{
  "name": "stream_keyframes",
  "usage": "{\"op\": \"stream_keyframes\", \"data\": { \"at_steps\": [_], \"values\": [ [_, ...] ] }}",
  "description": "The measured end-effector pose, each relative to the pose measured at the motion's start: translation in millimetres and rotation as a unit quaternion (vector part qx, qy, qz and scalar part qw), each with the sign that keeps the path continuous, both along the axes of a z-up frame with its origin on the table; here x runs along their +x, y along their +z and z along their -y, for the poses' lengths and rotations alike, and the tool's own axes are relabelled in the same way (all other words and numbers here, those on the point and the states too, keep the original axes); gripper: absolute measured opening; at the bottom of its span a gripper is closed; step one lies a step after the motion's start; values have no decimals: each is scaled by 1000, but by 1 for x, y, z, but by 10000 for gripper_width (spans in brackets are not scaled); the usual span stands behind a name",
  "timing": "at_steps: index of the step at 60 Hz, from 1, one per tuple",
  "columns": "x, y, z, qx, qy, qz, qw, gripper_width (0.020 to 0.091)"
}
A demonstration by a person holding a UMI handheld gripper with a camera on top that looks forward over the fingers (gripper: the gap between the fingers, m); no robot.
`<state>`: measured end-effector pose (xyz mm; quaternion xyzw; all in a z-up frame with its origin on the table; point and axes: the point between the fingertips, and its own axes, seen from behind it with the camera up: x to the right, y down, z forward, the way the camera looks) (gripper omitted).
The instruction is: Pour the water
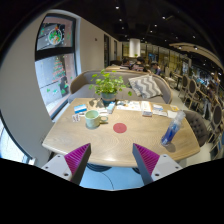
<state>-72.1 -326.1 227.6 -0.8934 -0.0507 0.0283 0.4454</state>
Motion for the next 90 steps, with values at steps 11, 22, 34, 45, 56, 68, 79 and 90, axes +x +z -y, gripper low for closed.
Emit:
{"op": "stream_keyframes", "data": {
  "at_steps": [11,22,34,45,56,68,79,90],
  "values": [
    [114,-37,-2,0,-39,10,999,855],
    [226,-77,-26,10,-82,14,997,854],
    [298,-110,-102,47,-85,21,995,856],
    [319,-139,-176,67,-88,4,994,843],
    [323,-166,-222,74,-92,-17,993,635],
    [323,-168,-227,95,-105,-9,990,425],
    [319,-167,-229,89,-119,21,989,324],
    [315,-135,-235,88,-140,96,982,325]
  ]
}}
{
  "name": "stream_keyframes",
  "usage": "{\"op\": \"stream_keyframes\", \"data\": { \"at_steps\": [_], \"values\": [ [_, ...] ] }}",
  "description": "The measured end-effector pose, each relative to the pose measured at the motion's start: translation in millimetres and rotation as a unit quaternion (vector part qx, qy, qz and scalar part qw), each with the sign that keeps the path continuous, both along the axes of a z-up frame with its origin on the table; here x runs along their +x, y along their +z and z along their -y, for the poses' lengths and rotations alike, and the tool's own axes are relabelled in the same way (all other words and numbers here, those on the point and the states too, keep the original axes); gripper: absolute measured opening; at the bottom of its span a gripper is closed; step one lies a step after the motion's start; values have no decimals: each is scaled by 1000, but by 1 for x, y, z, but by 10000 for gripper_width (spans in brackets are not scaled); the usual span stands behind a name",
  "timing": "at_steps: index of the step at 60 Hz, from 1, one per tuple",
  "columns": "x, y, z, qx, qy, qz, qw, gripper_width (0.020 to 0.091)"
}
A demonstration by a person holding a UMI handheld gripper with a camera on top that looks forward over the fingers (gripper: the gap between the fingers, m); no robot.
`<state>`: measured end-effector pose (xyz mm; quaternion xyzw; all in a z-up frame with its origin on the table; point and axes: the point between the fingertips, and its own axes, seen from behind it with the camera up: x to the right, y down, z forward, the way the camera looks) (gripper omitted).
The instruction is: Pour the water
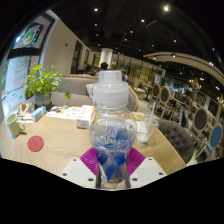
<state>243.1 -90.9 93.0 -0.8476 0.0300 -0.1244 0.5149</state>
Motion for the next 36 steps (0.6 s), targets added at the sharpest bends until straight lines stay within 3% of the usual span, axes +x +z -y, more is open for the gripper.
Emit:
{"op": "stream_keyframes", "data": {
  "at_steps": [13,26,36],
  "values": [
    [-43,91,-26,-1,0,181,984,330],
    [-165,171,-79,-2,79,438,896,328],
    [-264,173,-122,-14,147,624,768,326]
  ]
}}
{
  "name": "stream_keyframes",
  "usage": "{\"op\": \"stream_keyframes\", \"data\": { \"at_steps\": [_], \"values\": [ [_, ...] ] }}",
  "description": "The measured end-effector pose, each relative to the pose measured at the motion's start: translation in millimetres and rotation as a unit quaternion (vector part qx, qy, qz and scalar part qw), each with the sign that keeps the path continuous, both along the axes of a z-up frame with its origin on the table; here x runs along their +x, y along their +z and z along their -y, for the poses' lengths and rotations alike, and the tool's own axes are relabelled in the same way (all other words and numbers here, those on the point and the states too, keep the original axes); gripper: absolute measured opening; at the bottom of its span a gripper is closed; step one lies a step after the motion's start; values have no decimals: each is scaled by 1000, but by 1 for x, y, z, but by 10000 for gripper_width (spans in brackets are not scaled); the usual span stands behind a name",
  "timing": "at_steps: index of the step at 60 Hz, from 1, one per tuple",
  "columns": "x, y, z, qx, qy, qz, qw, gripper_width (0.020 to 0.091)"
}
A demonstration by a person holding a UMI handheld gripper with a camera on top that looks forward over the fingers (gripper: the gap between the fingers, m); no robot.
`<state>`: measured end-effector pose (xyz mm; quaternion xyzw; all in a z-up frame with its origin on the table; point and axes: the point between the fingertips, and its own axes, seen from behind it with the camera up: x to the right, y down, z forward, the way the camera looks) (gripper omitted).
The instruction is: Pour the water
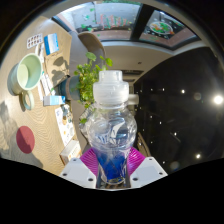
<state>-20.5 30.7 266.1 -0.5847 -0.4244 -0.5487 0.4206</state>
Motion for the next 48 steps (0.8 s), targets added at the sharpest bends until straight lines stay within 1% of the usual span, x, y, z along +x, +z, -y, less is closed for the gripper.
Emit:
{"op": "stream_keyframes", "data": {
  "at_steps": [5,12,18,24,28,35,41,48],
  "values": [
    [-32,-16,-15,-19,19,109,994,325],
    [-55,-44,-31,-56,29,239,969,326],
    [-72,-61,-36,-75,45,305,948,324],
    [-78,-74,-36,-91,46,329,939,326],
    [-78,-77,-35,-97,43,321,941,325],
    [-80,-69,-34,-97,42,270,957,325],
    [-79,-54,-30,-89,40,154,983,327],
    [-72,-25,-22,-61,37,-3,997,329]
  ]
}}
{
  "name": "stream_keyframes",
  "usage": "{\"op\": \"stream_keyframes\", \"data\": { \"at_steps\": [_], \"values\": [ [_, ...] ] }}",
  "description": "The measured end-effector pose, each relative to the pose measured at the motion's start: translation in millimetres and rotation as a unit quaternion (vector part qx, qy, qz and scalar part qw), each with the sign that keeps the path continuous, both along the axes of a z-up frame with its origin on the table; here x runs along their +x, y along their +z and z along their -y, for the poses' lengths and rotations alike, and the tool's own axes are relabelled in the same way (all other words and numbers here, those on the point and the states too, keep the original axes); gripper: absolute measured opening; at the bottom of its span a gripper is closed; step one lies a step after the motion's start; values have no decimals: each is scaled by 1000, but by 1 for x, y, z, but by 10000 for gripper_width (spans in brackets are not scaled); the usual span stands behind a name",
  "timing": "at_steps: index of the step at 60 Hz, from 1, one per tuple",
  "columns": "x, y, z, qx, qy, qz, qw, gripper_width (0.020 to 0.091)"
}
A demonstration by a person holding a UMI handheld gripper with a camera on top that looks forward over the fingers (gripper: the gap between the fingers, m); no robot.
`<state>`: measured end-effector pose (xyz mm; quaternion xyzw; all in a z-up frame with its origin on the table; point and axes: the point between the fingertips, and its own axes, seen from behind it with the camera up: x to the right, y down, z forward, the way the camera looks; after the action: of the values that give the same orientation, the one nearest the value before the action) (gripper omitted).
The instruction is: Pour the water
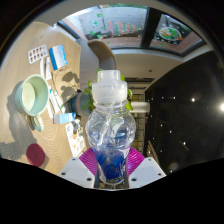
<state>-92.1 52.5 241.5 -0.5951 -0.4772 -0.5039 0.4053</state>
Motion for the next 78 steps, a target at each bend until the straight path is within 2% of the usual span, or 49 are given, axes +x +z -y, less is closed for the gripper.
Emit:
{"op": "stream_keyframes", "data": {
  "at_steps": [6,15,26,34,47,57,61,66,73,75,78],
  "values": [
    [19,25,8,12,-6,-139,990,330],
    [44,28,22,3,-11,-348,937,330],
    [66,-30,38,-46,-55,-573,817,330],
    [68,-71,46,-76,-55,-639,763,331],
    [36,-131,50,-117,-38,-678,724,331],
    [29,-176,48,-131,-56,-694,706,345],
    [28,-175,48,-118,-40,-696,708,357],
    [30,-169,53,-113,-31,-688,716,403],
    [29,-175,55,-119,-43,-678,724,524],
    [30,-178,57,-128,-56,-676,724,599],
    [29,-180,65,-144,-70,-672,723,838]
  ]
}}
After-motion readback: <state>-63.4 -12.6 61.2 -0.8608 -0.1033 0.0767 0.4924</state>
